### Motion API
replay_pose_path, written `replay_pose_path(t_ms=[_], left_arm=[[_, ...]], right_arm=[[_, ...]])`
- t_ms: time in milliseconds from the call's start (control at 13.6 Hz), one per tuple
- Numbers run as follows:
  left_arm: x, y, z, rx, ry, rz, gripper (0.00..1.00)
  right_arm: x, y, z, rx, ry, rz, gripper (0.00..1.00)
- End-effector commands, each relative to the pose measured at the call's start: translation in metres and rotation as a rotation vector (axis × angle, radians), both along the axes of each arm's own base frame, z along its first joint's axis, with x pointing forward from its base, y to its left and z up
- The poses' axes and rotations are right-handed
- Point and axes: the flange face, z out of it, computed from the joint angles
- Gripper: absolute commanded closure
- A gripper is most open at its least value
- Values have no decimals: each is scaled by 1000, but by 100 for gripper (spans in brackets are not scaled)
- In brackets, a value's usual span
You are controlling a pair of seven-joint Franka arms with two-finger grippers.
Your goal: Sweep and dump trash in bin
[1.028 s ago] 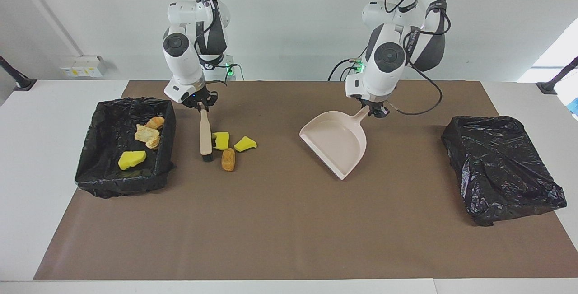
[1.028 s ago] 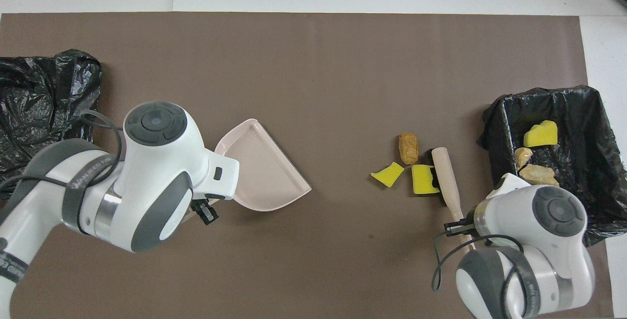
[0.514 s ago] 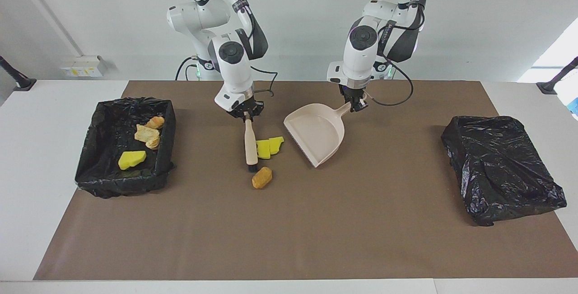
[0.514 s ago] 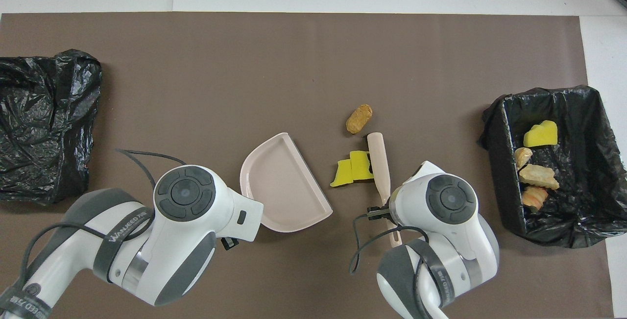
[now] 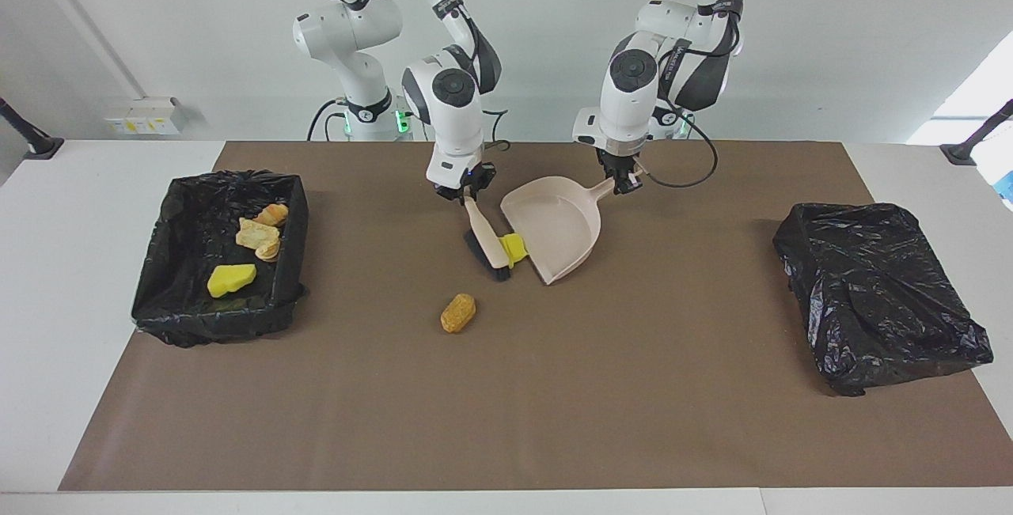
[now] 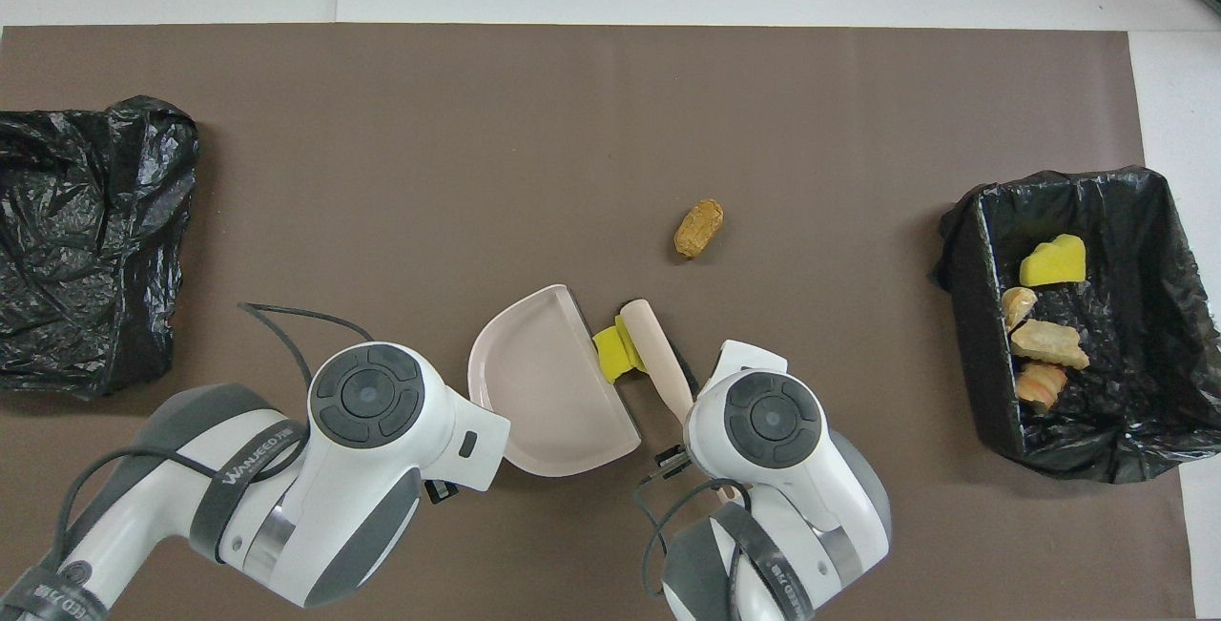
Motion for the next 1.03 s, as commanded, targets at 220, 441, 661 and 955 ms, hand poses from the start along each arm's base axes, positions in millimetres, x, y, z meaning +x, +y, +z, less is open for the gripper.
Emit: replay_pose_path(t_ms=[220,441,661,955], left_arm=[[3,8,-2,-9,-49,36,100],[14,25,8,-14,-71,122,100],[16,27,13,-20,-79,131,100],[23,33,17,-29,-91,151,100]], right_arm=[[10,30,35,233,185,68,100],[18,29,53,277,195,60,100],[56,-8,81,242,144,24,100],[108,-58,91,37,-44,72,100]])
